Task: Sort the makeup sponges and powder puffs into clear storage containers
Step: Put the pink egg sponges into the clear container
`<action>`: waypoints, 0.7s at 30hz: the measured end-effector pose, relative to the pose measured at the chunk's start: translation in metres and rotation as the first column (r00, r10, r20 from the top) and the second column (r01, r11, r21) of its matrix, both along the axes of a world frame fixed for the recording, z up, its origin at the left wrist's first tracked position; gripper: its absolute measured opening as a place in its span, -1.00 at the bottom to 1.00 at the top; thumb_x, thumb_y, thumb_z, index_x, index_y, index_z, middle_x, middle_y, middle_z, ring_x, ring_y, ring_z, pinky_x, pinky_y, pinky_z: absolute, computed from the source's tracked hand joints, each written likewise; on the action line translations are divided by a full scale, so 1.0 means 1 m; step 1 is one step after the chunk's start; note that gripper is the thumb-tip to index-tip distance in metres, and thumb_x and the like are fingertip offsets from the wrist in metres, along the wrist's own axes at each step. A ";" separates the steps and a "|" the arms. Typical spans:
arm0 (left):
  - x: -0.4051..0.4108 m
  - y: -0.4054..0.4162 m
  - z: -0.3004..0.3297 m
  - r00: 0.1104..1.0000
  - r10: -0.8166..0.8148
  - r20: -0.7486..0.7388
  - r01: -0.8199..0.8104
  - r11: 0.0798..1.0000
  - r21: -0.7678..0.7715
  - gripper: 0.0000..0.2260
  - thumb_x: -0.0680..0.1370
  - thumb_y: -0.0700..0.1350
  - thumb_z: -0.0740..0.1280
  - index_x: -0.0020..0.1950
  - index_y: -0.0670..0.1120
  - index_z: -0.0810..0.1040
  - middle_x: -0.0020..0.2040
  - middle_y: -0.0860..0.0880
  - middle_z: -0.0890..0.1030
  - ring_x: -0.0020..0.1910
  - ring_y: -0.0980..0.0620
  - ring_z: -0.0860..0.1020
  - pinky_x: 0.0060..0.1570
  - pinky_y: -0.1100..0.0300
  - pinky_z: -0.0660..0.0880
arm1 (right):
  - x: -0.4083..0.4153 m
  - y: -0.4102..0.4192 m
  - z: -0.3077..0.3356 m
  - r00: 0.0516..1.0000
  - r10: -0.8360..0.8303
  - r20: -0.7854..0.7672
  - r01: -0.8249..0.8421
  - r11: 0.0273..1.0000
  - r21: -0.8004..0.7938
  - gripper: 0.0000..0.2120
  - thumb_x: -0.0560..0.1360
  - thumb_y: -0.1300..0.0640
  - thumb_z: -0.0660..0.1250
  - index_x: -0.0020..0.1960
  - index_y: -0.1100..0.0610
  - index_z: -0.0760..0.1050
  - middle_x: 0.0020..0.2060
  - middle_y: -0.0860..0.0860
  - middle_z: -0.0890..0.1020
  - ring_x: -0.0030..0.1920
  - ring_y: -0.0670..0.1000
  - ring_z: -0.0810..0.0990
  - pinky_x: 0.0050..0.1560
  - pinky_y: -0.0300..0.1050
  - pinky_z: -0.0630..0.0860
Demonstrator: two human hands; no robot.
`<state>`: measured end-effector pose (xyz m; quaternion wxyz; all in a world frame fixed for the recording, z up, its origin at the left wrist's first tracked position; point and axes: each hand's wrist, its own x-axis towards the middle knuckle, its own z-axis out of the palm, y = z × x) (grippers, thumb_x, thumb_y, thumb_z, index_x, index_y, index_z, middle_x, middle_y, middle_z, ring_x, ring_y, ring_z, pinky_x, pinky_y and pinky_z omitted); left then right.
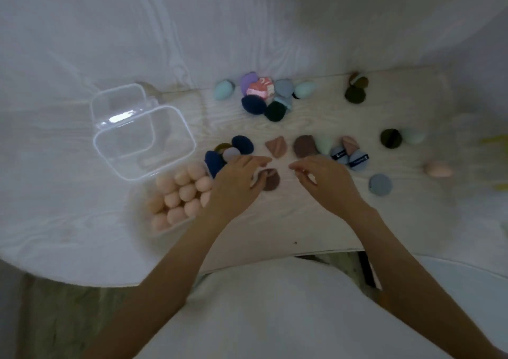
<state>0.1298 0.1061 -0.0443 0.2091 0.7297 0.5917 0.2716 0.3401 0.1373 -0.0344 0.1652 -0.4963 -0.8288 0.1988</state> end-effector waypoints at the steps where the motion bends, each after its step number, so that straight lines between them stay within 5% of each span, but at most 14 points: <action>1: 0.021 0.009 -0.004 0.997 -0.072 -0.033 0.071 0.997 -0.025 -0.76 0.51 -0.12 0.31 0.16 -0.09 0.56 0.07 -0.08 0.61 0.02 -0.04 0.54 -0.03 0.13 0.49 | 0.021 -0.003 -0.003 0.997 -0.074 0.001 0.074 0.997 0.010 -0.80 0.49 0.15 0.26 -0.02 0.18 0.62 -0.20 0.10 0.67 -0.25 0.09 0.60 -0.27 -0.13 0.50; 4: 0.091 0.032 -0.019 0.954 -0.281 -0.104 0.273 0.958 -0.084 -0.71 0.45 -0.10 0.28 0.12 -0.18 0.56 0.04 -0.18 0.61 -0.01 -0.20 0.57 -0.06 0.04 0.53 | 0.087 -0.011 -0.009 0.943 -0.318 0.093 0.319 0.948 0.004 -0.85 0.49 0.23 0.29 0.00 0.21 0.61 -0.17 0.14 0.65 -0.20 0.16 0.59 -0.22 -0.04 0.51; 8: 0.159 0.046 -0.039 0.907 -0.374 -0.192 0.342 0.923 -0.177 -0.61 0.43 -0.05 0.29 0.21 -0.18 0.51 0.13 -0.21 0.56 0.06 -0.24 0.52 0.02 -0.04 0.48 | 0.172 -0.008 -0.018 0.825 -0.504 0.256 0.504 0.861 0.071 -0.72 0.41 0.40 0.32 0.09 0.22 0.57 0.01 0.20 0.60 -0.05 0.25 0.54 -0.12 0.05 0.50; 14: 0.202 0.034 -0.056 0.892 -0.351 -0.285 0.252 0.909 -0.332 -0.55 0.52 0.01 0.30 0.38 -0.06 0.37 0.34 -0.10 0.41 0.26 -0.10 0.40 0.13 0.05 0.39 | 0.245 0.026 -0.038 0.715 -0.388 0.582 0.468 0.884 0.015 -0.54 0.45 0.39 0.22 0.34 0.19 0.36 0.36 0.25 0.33 0.38 0.26 0.23 0.35 0.12 0.15; 16: 0.205 0.029 -0.059 0.876 -0.347 -0.336 0.224 0.908 -0.354 -0.53 0.51 0.03 0.30 0.40 -0.03 0.35 0.39 -0.05 0.36 0.31 -0.06 0.35 0.19 0.06 0.33 | 0.253 0.035 -0.042 0.574 -0.300 0.762 0.419 0.907 0.042 -0.58 0.50 0.27 0.22 0.35 0.16 0.31 0.29 0.25 0.39 0.35 0.24 0.26 0.37 0.07 0.09; 18: 0.208 0.026 -0.061 0.870 -0.336 -0.362 0.202 0.911 -0.360 -0.54 0.51 0.02 0.30 0.40 -0.02 0.36 0.40 -0.04 0.34 0.32 -0.06 0.32 0.23 0.05 0.29 | 0.258 0.037 -0.038 0.428 -0.279 0.860 0.371 0.922 0.114 -0.63 0.40 0.18 0.34 0.20 0.07 0.41 0.00 0.12 0.58 0.14 0.15 0.45 0.22 0.00 0.19; 21: 0.210 0.026 -0.062 0.882 -0.332 -0.335 0.209 0.912 -0.353 -0.56 0.52 -0.02 0.29 0.39 -0.03 0.37 0.39 -0.06 0.37 0.31 -0.09 0.34 0.24 0.06 0.29 | 0.261 0.034 -0.033 0.439 -0.353 0.826 0.299 0.925 0.237 -0.65 0.22 0.18 0.48 -0.03 0.04 0.50 -0.34 0.01 0.58 -0.16 0.08 0.52 -0.04 -0.06 0.27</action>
